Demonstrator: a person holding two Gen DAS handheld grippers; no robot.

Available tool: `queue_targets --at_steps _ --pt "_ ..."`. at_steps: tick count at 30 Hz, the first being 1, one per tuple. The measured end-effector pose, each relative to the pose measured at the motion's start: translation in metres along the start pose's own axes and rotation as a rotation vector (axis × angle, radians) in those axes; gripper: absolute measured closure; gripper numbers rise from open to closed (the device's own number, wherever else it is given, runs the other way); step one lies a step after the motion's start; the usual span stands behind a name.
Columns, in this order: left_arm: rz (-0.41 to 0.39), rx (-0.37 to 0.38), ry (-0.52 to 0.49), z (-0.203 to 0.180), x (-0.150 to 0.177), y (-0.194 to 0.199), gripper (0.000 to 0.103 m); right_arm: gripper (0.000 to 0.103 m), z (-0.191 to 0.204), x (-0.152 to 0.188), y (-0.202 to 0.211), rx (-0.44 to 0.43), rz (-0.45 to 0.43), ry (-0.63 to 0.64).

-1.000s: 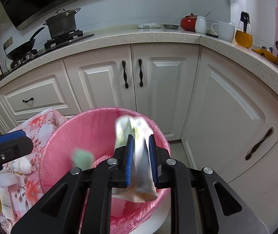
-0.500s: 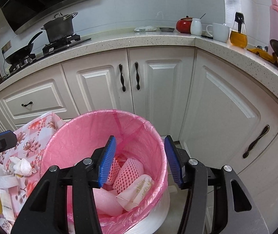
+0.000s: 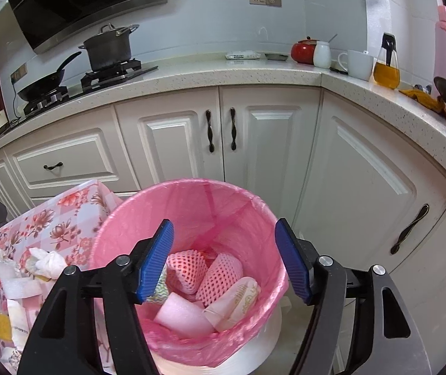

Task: Collect trash
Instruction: 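Move both tools back over the table toward the remaining trash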

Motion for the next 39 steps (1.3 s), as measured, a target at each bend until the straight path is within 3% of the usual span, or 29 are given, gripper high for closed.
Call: queue_targets --at_steps 19,39 --pt "-0.071 -0.150 0.084 0.115 0.021 0.081 0.039 0.025 0.102 0.008 0.023 -0.123 -0.009 0.106" --pt "-0.021 -0.276 0.202 0.214 0.063 0.087 0.037 0.021 0.199 0.037 -0.003 -0.225 0.062 0.226"
Point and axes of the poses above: each gripper's, at about its wrist camera, not at the fingertips, and y roughly against the way its jaws point, z to its left, x to its underside, the point moved 9 cm from there along -y, roughly the way its jaws point, and after that the axes turned 2 degrees about y, right-handed, at the moved point
